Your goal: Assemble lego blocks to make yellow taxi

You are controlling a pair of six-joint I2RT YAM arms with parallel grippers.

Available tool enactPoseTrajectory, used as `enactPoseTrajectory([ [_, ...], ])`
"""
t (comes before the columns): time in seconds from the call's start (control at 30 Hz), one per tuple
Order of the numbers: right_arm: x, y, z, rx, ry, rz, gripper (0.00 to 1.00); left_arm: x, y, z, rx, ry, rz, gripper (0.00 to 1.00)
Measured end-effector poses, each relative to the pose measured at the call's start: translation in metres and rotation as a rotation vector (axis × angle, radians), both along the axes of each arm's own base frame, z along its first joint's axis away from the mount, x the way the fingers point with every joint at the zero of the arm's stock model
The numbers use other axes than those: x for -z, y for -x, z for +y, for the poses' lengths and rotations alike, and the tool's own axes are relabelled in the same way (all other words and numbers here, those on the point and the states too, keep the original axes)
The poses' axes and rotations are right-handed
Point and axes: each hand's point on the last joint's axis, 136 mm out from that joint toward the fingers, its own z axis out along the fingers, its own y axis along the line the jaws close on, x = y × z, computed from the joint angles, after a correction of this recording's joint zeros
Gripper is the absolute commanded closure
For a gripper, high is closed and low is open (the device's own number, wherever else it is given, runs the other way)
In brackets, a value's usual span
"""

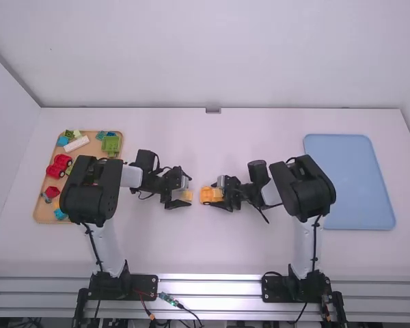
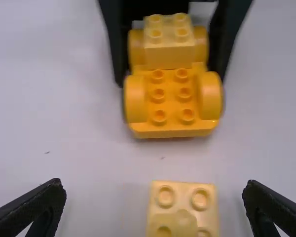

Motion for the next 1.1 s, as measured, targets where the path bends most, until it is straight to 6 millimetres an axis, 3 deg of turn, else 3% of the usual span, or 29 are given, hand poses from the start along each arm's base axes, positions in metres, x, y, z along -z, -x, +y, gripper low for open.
enactPoseTrajectory([
  [0.13,0.000,0.000,0.000,0.001,0.000,0.002,0.31,-0.002,-0.009,0.000,-0.033,0.001,-0.009,0.09],
  [0.17,0.000,0.000,0.000,0.001,0.000,0.003,0.31,-0.001,-0.010,0.000,-0.042,0.000,-0.002,0.18],
  [0.23,0.000,0.000,0.000,0.000,0.000,0.000,0.31,0.001,-0.007,0.001,-0.048,-0.001,0.010,0.24],
  [0.67,0.003,-0.002,-0.001,0.015,0.015,0.004,0.32,0.010,0.003,0.003,-0.066,-0.021,0.061,0.27],
  [0.77,0.003,-0.002,-0.001,0.015,0.016,0.003,0.31,0.011,0.006,0.005,-0.069,-0.020,0.089,0.34],
  [1.0,0.003,-0.002,-0.001,0.016,0.017,0.001,0.31,0.009,0.003,0.012,-0.091,-0.041,0.133,0.37],
  [1.1,0.003,-0.002,-0.001,0.017,0.017,0.002,0.32,0.009,0.001,0.013,-0.094,-0.047,0.126,0.44],
])
